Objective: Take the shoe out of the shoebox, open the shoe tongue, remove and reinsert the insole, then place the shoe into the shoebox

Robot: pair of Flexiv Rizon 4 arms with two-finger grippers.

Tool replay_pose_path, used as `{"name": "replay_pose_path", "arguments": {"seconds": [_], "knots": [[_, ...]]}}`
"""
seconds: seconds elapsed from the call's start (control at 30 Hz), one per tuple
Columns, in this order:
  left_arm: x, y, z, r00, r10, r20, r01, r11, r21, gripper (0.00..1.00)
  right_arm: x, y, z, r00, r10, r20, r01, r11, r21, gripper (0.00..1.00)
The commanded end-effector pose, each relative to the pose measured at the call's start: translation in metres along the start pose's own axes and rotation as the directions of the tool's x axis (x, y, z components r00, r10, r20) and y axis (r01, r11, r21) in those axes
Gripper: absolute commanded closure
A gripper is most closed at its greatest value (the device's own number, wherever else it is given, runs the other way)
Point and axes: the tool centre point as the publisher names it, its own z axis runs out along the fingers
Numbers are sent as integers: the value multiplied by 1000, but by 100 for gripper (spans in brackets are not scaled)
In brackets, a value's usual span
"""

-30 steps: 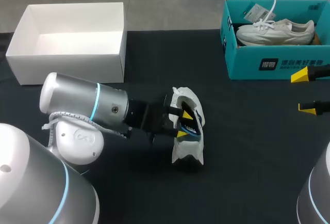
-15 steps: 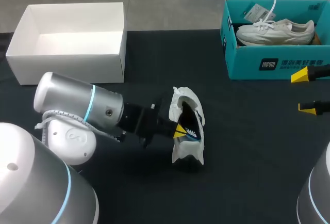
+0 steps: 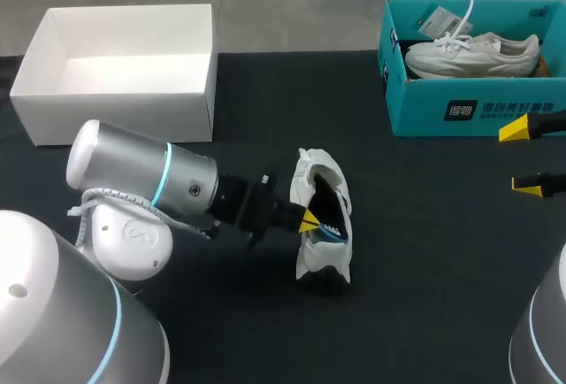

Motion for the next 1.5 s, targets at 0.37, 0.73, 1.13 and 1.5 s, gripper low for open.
{"name": "replay_pose_path", "arguments": {"seconds": [0.37,0.73,1.13,1.5], "knots": [[-3,-12,-21,999,14,36,-15,1000,17,57,0,-5,-1,1000,2,3,-2,1000,-8,0],[-20,-30,-32,992,97,-83,-92,994,62,100,0,-5,-1,1000,2,3,-2,1000,-8,0],[-24,-28,-41,829,358,-430,-324,934,154,100,0,-5,-1,1000,2,3,-2,1000,-8,0],[-18,-32,-53,637,406,-655,-374,906,197,100,0,-5,-1,1000,2,3,-2,1000,-8,0]]}}
